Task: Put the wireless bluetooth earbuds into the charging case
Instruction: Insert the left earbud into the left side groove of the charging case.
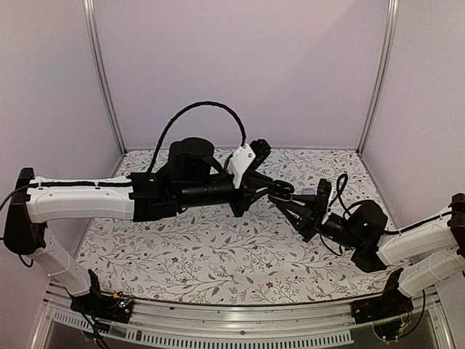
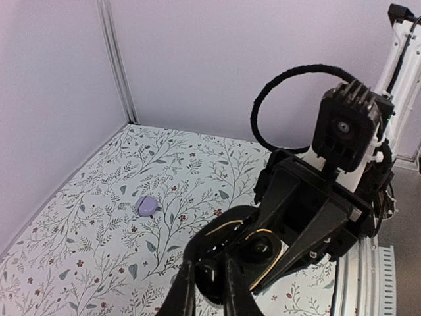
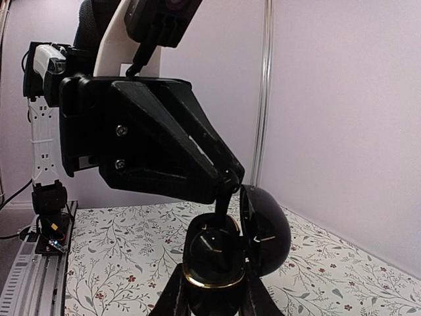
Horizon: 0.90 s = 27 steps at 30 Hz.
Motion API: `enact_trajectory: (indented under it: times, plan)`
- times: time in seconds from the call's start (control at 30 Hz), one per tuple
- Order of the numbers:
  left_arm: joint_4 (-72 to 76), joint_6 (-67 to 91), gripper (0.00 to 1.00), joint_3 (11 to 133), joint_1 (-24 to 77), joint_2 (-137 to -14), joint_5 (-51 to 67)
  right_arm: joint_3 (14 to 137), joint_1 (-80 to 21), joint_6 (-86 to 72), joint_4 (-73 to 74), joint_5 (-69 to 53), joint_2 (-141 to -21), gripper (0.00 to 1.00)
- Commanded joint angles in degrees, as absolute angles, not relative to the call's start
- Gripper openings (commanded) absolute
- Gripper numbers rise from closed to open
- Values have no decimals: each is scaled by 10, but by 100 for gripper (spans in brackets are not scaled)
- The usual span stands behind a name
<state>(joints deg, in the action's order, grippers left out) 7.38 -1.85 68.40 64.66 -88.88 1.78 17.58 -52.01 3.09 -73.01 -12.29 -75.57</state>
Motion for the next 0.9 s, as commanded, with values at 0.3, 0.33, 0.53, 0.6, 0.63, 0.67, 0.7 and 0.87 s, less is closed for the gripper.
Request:
enact_trajectory:
  times: [0.3, 0.33, 0.53, 0.6, 0.63, 0.67, 0.7, 0.87]
  plan:
    - [29, -2, 13, 687, 652, -895, 5, 178, -524, 44, -763, -117, -736, 0]
    - [30, -2, 14, 686, 652, -893, 7, 179, -524, 43, -763, -115, -736, 0]
    - [31, -2, 16, 686, 652, -892, 12, 178, -524, 39, -764, -111, -737, 0]
    - [31, -3, 17, 686, 652, -892, 16, 178, -524, 37, -766, -111, -737, 0]
    - [31, -4, 17, 686, 652, -891, 19, 178, -524, 36, -766, -111, -738, 0]
    - [31, -7, 17, 684, 653, -890, 24, 178, -524, 35, -766, -111, -739, 0]
    - [33, -8, 17, 683, 652, -889, 26, 178, -524, 34, -767, -111, -740, 0]
    - [35, -9, 22, 680, 653, -885, 29, 180, -524, 31, -766, -110, -743, 0]
